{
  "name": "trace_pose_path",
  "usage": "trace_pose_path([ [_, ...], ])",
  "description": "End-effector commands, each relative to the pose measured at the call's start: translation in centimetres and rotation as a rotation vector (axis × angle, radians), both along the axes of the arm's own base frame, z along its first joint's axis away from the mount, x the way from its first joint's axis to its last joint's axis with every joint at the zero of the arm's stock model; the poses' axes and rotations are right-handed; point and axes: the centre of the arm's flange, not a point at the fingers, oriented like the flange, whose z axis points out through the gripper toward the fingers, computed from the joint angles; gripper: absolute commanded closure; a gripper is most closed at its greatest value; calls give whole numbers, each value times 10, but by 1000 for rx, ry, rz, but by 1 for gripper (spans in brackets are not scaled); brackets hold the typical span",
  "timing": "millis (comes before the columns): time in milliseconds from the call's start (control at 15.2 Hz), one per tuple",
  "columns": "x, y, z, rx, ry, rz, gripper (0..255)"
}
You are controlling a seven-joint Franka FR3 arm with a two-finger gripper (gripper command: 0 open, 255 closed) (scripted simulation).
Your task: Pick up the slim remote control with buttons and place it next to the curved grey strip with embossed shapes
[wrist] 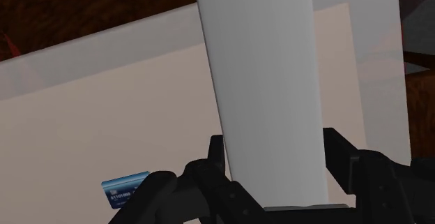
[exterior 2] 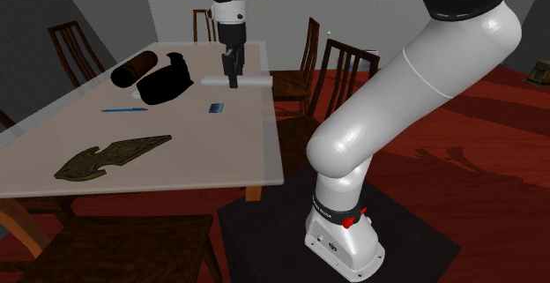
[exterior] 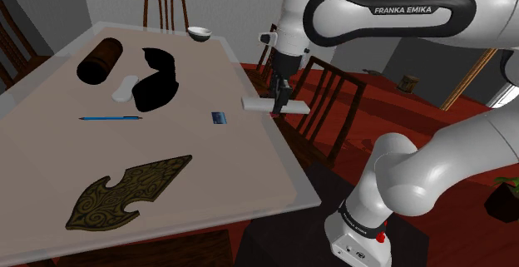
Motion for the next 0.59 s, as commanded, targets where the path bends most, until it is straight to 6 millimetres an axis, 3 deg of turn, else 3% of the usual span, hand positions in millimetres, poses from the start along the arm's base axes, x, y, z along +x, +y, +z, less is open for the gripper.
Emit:
trace_pose_path([
  [0, 0, 0, 12, 0, 0, 0, 255],
  [198, 0, 0, 27, 0, 0, 0, 255],
  [528, 56, 35, 27, 0, 0, 0, 255],
])
